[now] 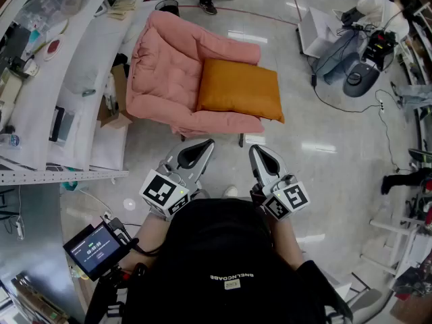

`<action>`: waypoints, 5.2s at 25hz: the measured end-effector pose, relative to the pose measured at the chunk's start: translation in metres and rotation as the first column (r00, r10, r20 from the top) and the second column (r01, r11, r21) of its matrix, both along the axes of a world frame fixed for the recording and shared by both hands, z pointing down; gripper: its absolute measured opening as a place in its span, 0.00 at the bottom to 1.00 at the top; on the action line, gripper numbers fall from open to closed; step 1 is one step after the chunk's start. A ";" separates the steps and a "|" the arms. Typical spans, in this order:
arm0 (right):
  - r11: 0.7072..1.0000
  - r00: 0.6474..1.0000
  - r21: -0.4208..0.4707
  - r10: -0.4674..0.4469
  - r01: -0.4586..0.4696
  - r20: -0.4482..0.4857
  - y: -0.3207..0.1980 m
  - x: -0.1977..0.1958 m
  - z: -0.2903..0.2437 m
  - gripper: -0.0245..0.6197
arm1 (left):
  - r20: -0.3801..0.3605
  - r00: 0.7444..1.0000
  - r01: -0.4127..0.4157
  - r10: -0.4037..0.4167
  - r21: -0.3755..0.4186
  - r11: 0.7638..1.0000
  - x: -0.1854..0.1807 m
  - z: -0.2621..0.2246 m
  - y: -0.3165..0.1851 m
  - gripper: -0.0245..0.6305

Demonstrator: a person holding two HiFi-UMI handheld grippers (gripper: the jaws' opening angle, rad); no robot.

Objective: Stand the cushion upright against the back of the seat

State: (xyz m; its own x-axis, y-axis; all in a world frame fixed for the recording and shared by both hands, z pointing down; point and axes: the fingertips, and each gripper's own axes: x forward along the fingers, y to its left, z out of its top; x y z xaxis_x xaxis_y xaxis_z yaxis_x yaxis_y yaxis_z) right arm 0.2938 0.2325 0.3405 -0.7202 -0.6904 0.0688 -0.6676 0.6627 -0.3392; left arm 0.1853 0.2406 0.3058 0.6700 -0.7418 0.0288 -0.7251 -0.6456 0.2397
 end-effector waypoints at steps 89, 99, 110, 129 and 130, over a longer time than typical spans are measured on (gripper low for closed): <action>0.740 0.617 -0.554 -0.650 0.382 -0.443 -0.431 -0.169 0.351 0.62 | 0.295 0.717 0.694 -0.632 -0.392 0.604 -0.177 0.150 -0.226 0.08; 0.726 0.513 -0.631 -0.666 0.275 -0.542 -0.447 -0.181 0.440 0.71 | 0.315 0.687 0.713 -0.655 -0.466 0.524 -0.185 0.180 -0.209 0.20; 0.708 0.387 -0.687 -0.687 0.164 -0.615 -0.453 -0.178 0.523 0.82 | 0.321 0.653 0.727 -0.686 -0.522 0.447 -0.188 0.206 -0.189 0.25; 0.706 0.228 -0.708 -0.692 0.016 -0.685 -0.444 -0.174 0.594 0.64 | 0.303 0.638 0.700 -0.708 -0.611 0.370 -0.187 0.237 -0.181 0.25; 0.704 0.224 -0.710 -0.694 0.012 -0.684 -0.444 -0.173 0.593 0.60 | 0.301 0.639 0.698 -0.708 -0.613 0.370 -0.187 0.237 -0.181 0.25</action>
State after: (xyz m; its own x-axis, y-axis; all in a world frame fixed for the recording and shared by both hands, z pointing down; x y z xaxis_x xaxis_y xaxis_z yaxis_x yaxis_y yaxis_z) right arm 0.1204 -0.2113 0.9333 -0.1024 0.0242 0.9944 -0.4718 0.8789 -0.0700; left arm -0.0014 0.0596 0.5429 -0.0804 -0.7315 0.6771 -0.8370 0.4184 0.3526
